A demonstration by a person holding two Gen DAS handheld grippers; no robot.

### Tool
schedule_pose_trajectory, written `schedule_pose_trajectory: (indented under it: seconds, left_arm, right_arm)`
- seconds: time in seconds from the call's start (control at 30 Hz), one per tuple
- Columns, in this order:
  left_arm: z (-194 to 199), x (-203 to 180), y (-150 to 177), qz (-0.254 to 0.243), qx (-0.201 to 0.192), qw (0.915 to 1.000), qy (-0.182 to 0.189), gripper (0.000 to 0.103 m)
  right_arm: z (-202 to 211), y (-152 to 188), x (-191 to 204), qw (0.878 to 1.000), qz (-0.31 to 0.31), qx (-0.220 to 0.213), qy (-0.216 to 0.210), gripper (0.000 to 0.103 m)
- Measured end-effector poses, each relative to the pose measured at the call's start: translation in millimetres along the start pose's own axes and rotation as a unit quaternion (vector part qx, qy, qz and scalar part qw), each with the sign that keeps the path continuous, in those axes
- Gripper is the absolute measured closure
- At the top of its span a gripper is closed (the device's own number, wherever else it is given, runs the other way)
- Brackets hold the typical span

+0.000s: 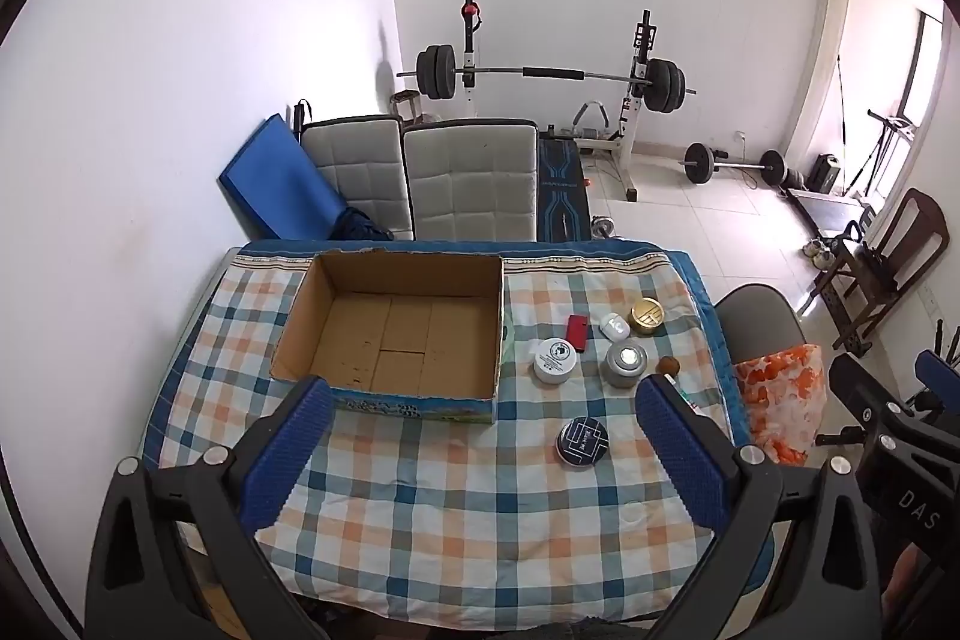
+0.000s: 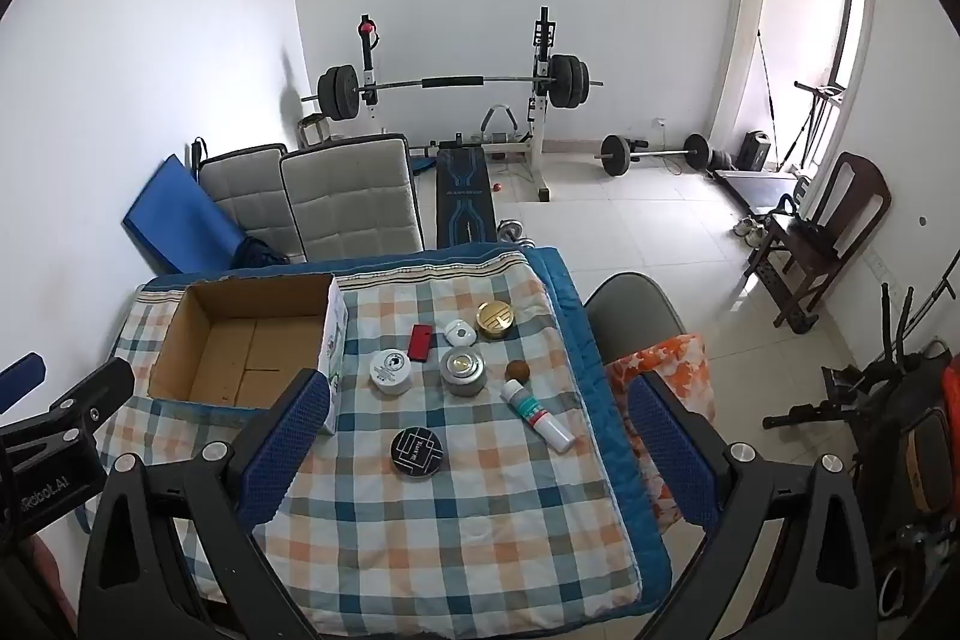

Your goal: Organize rigid objects

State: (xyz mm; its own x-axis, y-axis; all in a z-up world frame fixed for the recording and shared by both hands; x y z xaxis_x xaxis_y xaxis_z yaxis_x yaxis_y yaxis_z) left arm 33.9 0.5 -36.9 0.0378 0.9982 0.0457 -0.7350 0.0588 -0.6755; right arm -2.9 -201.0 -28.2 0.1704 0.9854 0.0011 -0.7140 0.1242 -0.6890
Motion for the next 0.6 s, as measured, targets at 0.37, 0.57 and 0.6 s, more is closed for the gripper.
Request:
schedule_pose_trajectory:
  seconds: [0.37,0.57,0.6]
  left_arm:
    - [-4.7,2.7,-3.6,-0.009,0.004,1.0,0.001,0.0]
    - [2.2,-6.3,-2.1,-0.016,0.001,0.9999,-0.001,0.0]
    - [2.6,-6.7,-2.0,-0.016,0.001,0.9999,-0.001,0.0]
  right_arm:
    - [0.6,1.6,-5.2,1.0,0.004,-0.001,0.014,0.001]
    - [1.1,2.2,-4.4,1.0,0.004,-0.001,0.019,0.001]
    - [1.4,1.0,-4.5,1.0,0.005,0.0,0.018,0.001]
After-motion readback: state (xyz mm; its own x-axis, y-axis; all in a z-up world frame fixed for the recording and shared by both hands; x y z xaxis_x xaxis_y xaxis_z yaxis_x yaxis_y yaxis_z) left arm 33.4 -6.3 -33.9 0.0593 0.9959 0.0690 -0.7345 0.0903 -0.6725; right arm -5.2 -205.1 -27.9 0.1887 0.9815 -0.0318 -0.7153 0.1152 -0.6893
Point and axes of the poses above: each gripper's, at about its wrist camera, not at the fingertips, and z roughly against the way its jaws point, x to its left, y to its underside, the point moved 5 cm from there along -z, roughly the way its jaws point, and after that the axes turned 3 degrees about -z, right-handed, at the moved point
